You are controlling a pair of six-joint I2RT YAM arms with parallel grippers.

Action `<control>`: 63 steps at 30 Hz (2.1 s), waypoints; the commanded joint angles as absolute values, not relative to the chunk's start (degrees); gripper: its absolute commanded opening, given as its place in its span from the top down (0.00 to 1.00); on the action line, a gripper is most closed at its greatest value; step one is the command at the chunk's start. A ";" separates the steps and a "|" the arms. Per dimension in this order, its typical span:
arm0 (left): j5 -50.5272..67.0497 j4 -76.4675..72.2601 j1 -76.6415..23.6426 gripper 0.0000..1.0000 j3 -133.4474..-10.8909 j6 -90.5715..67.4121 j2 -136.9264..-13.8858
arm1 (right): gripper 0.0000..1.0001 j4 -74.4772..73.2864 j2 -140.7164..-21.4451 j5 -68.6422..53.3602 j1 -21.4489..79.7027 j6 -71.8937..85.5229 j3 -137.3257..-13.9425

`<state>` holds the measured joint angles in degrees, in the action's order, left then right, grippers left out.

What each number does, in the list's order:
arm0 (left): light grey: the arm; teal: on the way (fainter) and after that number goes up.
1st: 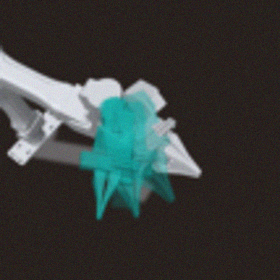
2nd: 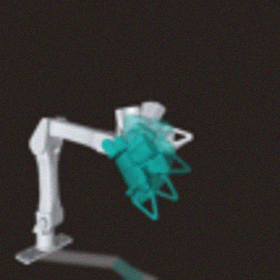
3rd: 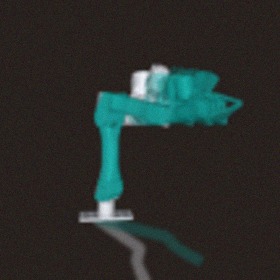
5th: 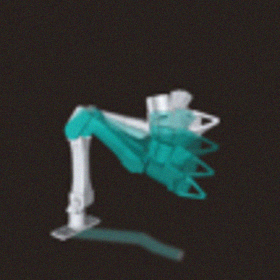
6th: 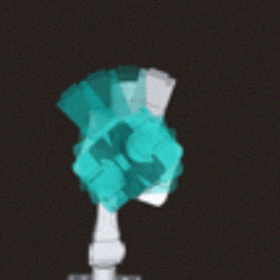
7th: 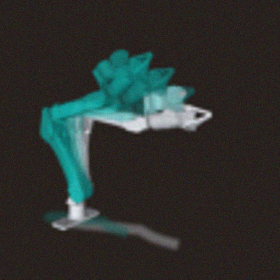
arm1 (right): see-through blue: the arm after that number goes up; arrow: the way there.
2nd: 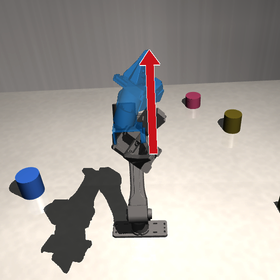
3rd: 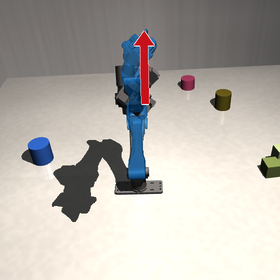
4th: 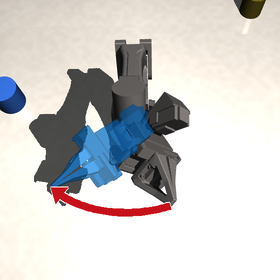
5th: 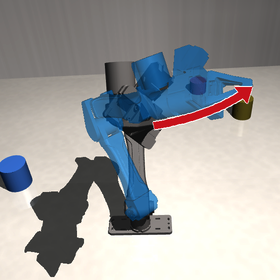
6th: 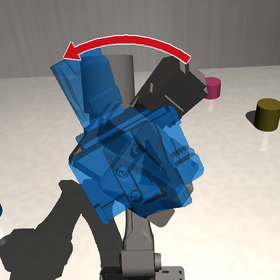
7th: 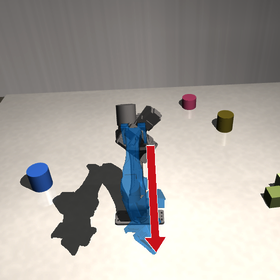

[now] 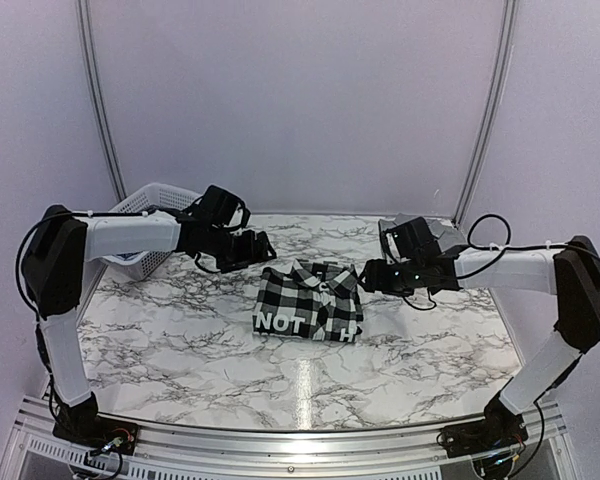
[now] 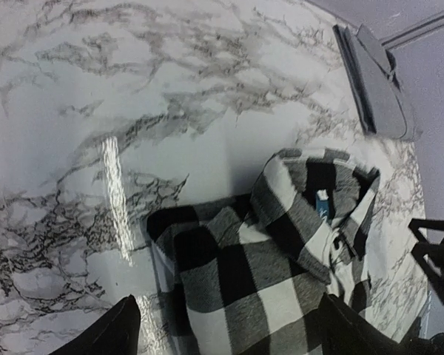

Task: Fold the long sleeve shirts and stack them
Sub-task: Smooth out the square-folded shirt at the center of the board, then pick up the square-folded shirt from the center of the board, then place the square-folded shirt at the center of the board.

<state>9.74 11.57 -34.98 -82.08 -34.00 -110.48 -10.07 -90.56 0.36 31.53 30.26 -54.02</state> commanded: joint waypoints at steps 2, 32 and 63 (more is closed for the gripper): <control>18.31 9.95 -34.46 0.21 -74.95 -34.17 -110.22 | 0.33 -8.97 -88.85 -2.54 29.26 28.94 -53.49; 14.10 5.29 -39.38 0.98 -70.19 -44.57 -116.83 | 0.33 -7.60 -92.58 -0.27 27.18 26.97 -56.39; 12.49 13.12 -20.30 0.94 -56.31 -28.42 -103.08 | 0.44 -19.11 -116.11 22.01 23.73 14.66 -82.96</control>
<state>14.46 7.73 -21.52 -54.72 -30.59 -102.02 -16.45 -113.47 18.17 24.12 16.82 -79.15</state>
